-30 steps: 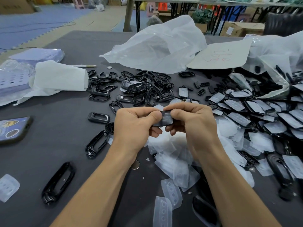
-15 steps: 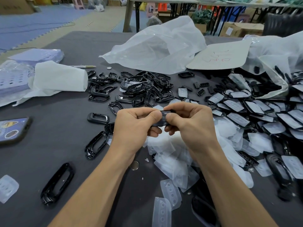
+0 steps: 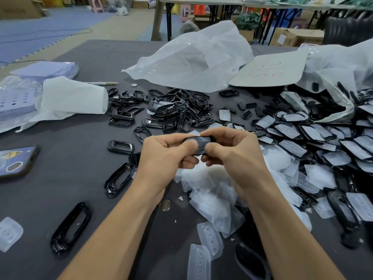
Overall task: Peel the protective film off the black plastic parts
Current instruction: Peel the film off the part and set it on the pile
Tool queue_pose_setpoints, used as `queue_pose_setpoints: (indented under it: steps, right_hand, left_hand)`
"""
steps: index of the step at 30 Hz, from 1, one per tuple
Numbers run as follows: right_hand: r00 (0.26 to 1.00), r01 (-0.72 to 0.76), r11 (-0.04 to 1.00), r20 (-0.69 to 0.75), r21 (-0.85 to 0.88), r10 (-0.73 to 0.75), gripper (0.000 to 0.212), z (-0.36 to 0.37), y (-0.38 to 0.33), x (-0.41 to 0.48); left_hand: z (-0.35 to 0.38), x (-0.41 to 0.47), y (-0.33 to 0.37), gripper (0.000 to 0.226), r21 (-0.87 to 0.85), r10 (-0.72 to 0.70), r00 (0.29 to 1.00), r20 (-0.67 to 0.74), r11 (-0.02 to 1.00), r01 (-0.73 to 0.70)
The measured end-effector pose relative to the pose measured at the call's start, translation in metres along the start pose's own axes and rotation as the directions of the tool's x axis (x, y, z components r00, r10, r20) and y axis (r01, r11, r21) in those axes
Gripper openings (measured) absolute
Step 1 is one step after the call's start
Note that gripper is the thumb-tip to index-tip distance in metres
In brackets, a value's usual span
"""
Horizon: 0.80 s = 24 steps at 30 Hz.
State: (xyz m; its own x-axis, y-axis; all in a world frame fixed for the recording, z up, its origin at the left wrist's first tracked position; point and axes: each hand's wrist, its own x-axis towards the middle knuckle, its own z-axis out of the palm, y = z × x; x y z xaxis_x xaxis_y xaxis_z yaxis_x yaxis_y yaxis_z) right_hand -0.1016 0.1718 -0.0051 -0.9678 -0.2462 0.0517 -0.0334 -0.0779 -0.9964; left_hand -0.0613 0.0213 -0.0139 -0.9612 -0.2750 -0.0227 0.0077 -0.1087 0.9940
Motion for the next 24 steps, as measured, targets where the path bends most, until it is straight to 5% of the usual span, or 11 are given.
queue_pose_setpoints:
  steps: [8,13,19,24]
  right_hand:
    - [0.998,-0.024,0.999,-0.06,-0.026,0.022,0.027,-0.0007,0.0009,-0.0003]
    - [0.98,0.086,0.979,-0.162,-0.184,-0.116,0.028,-0.0061,0.0019,0.0009]
    - [0.97,0.2,0.917,-0.065,-0.344,-0.236,0.03,-0.0061,0.0023,0.0001]
    - [0.965,0.139,0.896,-0.144,-0.422,-0.217,0.019,-0.0069,0.0051,0.0009]
  left_hand:
    - [-0.0012,0.0,0.003,0.034,-0.112,-0.104,0.994,0.022,0.988,0.106]
    - [-0.0017,0.0014,0.0034,0.04,-0.102,-0.125,0.992,-0.013,0.987,0.123]
    - [-0.0022,0.0025,0.0027,0.037,-0.093,-0.134,0.991,-0.008,0.987,0.132]
    - [-0.0023,0.0026,0.0028,0.041,-0.095,-0.127,0.992,-0.018,0.988,0.124]
